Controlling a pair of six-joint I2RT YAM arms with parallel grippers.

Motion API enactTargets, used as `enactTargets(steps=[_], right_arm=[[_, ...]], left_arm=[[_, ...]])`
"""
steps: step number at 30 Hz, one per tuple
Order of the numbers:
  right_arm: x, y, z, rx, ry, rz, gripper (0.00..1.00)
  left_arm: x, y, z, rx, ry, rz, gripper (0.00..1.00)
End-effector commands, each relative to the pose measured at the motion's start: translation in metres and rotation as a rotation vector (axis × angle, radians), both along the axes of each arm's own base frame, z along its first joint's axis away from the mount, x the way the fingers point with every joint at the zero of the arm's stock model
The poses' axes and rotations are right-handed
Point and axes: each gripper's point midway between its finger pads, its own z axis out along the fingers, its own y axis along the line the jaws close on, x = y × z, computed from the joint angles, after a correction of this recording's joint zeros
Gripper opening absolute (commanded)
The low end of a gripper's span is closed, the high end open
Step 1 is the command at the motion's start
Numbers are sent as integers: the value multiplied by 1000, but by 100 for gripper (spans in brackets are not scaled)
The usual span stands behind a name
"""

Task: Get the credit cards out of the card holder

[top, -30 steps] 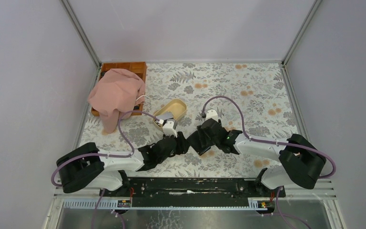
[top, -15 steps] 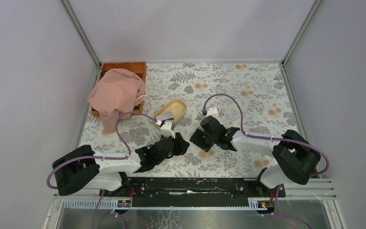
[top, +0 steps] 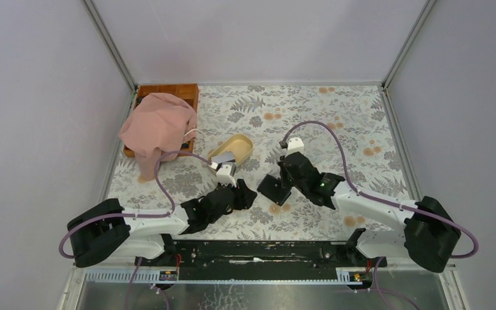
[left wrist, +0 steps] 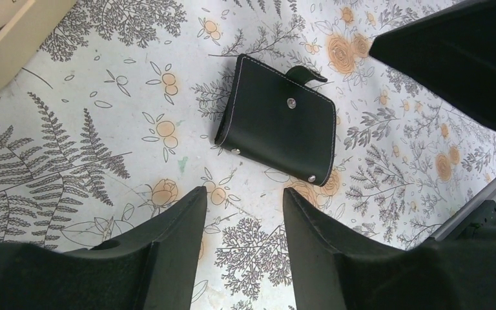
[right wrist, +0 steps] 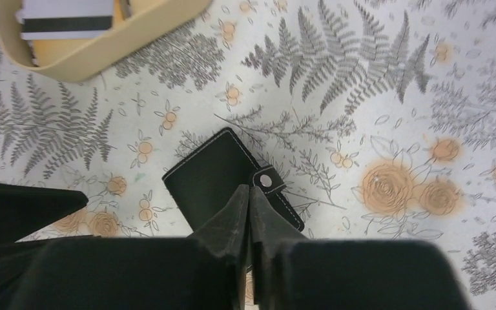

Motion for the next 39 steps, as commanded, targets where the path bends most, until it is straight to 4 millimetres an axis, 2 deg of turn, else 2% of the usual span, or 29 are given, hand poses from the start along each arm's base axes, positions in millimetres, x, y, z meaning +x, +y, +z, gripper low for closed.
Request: enactTargets(steps=[1,2,3,5,7,10,15,20,26,30,31,32,35,39], right_arm=[[6,5,23,8,-57,52,31],[8,6,16,-26,-46,59,49],[10,6,12,-52,-33,60,58],[13,11,8,-87,-12,80,65],[15,20,5,-95,3,116,65],[16,26,-3,-105,28,132,63],[14,16,-28,-161,70,99,60],[15,12,-44,-175,95,68,54],[22,2,-40,-154,95,2,37],[26,-7,-37,-161,93,-27,9],[26,-7,-33,-156,87,-30,3],[27,-7,-28,-148,78,-29,0],[26,-4,-7,-103,46,-15,0],[25,-7,34,-43,-22,-18,0]], left_arm=[[3,3,9,-5,-50,11,57],[3,2,10,-8,-51,5,62],[2,1,11,-8,-53,1,70],[1,1,11,-8,-50,-7,84],[0,0,12,-11,-49,-12,90],[0,3,12,-9,-51,-10,93],[0,7,14,-9,-58,-1,96],[0,7,16,2,-65,-3,98],[0,9,20,-1,-70,-2,98],[0,11,21,-8,-71,4,98],[-1,11,21,-10,-71,4,98],[-1,12,21,-11,-71,7,98],[1,15,25,-21,-70,30,98],[3,19,33,-15,-87,47,100]])
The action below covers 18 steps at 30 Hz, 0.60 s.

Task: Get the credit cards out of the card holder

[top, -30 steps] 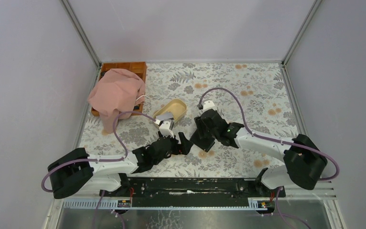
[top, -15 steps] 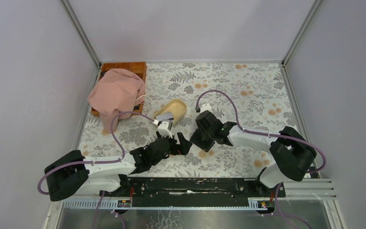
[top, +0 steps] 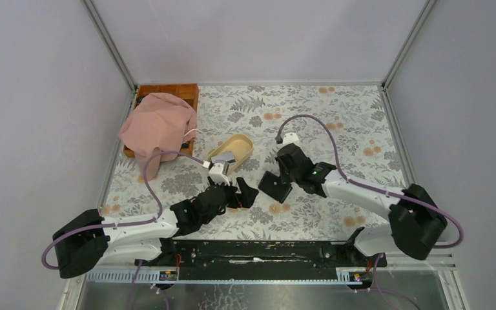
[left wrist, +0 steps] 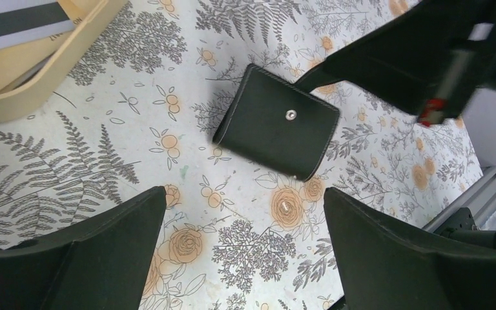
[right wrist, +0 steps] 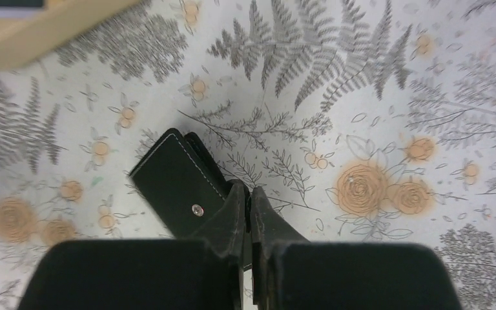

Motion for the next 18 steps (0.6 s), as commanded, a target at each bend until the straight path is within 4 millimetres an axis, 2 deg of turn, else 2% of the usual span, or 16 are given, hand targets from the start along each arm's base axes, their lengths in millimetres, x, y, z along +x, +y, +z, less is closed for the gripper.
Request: enactTargets(steps=[1,5,8,11,18], right_arm=[[7,-1,68,103,-135,-17,0],[4,-8,107,136,-205,1,0],[1,-7,114,153,-209,20,0],[-1,-8,104,144,-187,11,0],[13,-44,66,20,-112,-172,0]], left_arm=[[3,10,7,27,-28,39,100],[4,10,16,29,-47,31,100],[4,7,20,23,-52,23,100],[4,7,22,6,-47,30,100],[2,6,18,-4,-34,22,99]])
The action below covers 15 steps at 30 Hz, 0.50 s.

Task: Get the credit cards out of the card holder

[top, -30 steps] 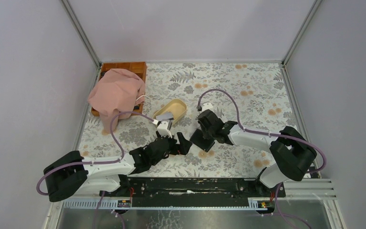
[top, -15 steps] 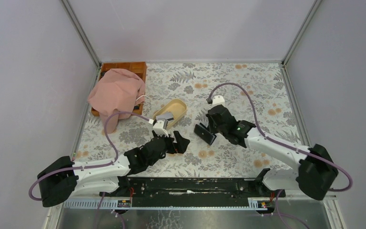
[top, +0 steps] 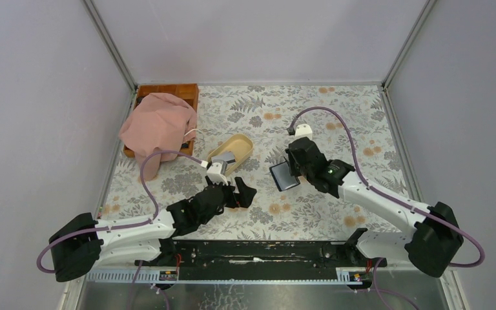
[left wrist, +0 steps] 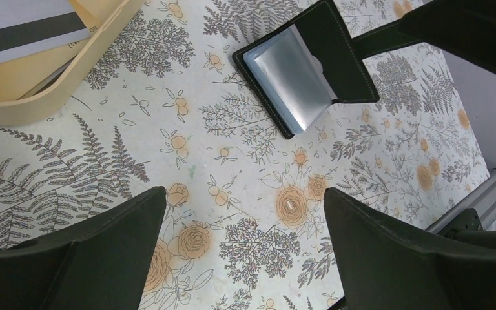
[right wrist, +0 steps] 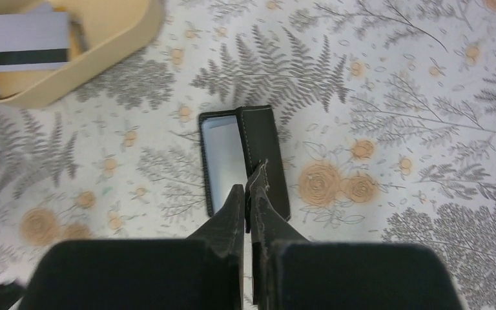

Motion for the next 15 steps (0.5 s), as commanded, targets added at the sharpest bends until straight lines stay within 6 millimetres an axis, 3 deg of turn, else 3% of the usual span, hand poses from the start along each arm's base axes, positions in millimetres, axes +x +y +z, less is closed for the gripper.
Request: enactTargets(steps=[1,8,15], right_arm=[[15,-35,-17,-82,43,-181,0],[21,-95,-36,-237,20,-421,0],[27,-122,-58,-290,81,-495,0]], left_arm=[[3,-4,12,-24,-21,8,99],[5,-7,8,-1,-28,-1,99],[12,-25,0,46,-25,-32,99]])
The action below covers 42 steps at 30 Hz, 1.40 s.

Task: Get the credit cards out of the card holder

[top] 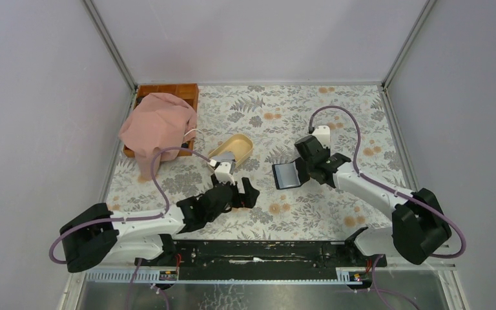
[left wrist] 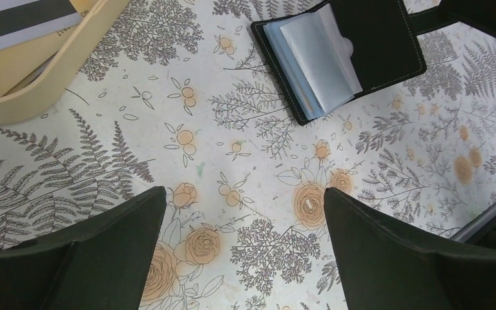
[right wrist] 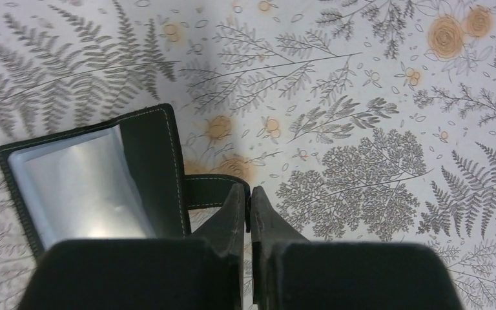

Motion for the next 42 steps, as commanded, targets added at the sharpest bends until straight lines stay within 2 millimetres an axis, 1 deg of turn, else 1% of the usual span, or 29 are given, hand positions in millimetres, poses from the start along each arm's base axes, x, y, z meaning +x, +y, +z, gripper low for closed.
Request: enactTargets(steps=[1,3,5,6,8,9,10,11,12,13,16,18,19,20,22,23,24,25,27,29,31,34,37,39,42], right_arm=[[7,-27,-7,-59,7,-109,0],[9,-38,-13,-74,33,-146,0],[7,-47,-21,-90,61,-167,0],[5,-51,-23,-105,73,-172,3],[1,-57,-24,-132,80,-186,6],[0,-61,-23,-136,77,-198,11],[0,-62,-21,-135,70,-204,21],[0,-62,-18,-128,56,-207,35],[0,-63,-13,-120,40,-210,46],[0,-62,-10,-109,26,-212,53],[1,-62,10,-64,-39,-221,59],[3,-56,23,-5,-87,-196,60],[4,-50,28,31,-108,-171,59],[5,-42,33,70,-128,-140,55],[8,-24,37,138,-139,-77,36],[8,-12,34,172,-126,-39,19],[9,-2,29,204,-105,-9,5],[9,9,21,234,-74,17,1],[8,24,2,276,-9,47,0],[9,33,-15,307,25,66,0],[9,38,-32,324,41,70,0],[9,44,-49,338,75,83,0],[10,54,-58,364,99,113,0],[8,59,-66,375,128,135,0],[2,67,-79,395,186,162,0]], left_arm=[[8,-22,21,-43,-52,-33,99],[8,-28,23,-55,-54,-48,98],[9,-31,22,-50,-54,-55,98],[9,-32,21,-47,-53,-58,99],[9,-32,20,-47,-52,-60,98],[7,-31,19,-47,-51,-63,99],[6,-31,19,-50,-51,-67,99],[6,-30,18,-50,-50,-70,99],[5,-30,18,-48,-50,-74,100],[4,-29,18,-45,-51,-80,100],[2,-28,20,-43,-59,-90,100],[2,-27,23,-49,-64,-90,100],[2,-27,24,-54,-66,-87,100],[2,-26,25,-57,-69,-86,100],[3,-27,27,-62,-72,-84,100],[3,-28,27,-65,-72,-83,100],[4,-29,27,-68,-73,-82,100],[5,-31,29,-72,-76,-84,100],[6,-38,29,-72,-75,-100,100],[5,-52,36,-93,-80,-142,100],[6,-67,45,-114,-92,-186,100],[14,-79,49,-109,-110,-197,100],[34,-78,42,-105,-95,-160,100],[46,-73,36,-144,-71,-147,100],[60,-64,34,-202,-46,-135,100]])
